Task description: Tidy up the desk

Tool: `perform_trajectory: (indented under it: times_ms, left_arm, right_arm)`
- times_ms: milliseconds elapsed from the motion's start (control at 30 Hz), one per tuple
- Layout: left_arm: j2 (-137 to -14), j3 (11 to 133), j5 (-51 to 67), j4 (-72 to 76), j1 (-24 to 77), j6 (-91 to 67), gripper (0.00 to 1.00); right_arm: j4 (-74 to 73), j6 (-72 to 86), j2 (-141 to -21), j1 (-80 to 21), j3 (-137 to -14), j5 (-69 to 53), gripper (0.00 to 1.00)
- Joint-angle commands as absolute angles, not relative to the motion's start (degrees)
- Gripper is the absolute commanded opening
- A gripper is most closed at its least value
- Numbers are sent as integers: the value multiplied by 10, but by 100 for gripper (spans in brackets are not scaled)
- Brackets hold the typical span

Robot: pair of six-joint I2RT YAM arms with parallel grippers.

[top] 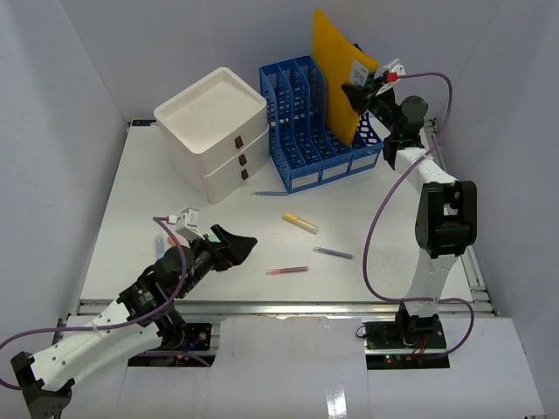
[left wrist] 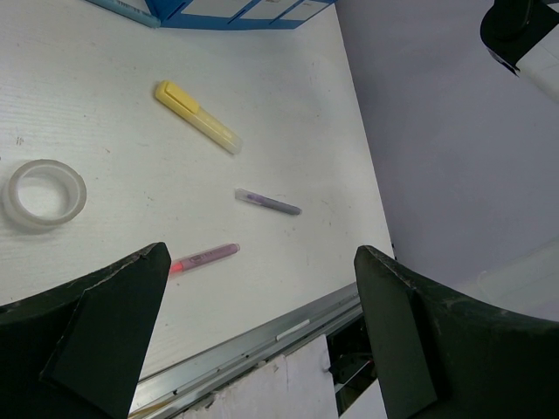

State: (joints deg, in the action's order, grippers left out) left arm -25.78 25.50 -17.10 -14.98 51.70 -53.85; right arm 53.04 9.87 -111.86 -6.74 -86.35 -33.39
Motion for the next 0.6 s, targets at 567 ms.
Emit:
perform_trajectory:
  times_ms: [567]
  left_arm:
    - [-245, 238, -157, -142, 519, -553, 98]
  right_arm:
    - [621, 128, -1123, -72, -792, -316, 15]
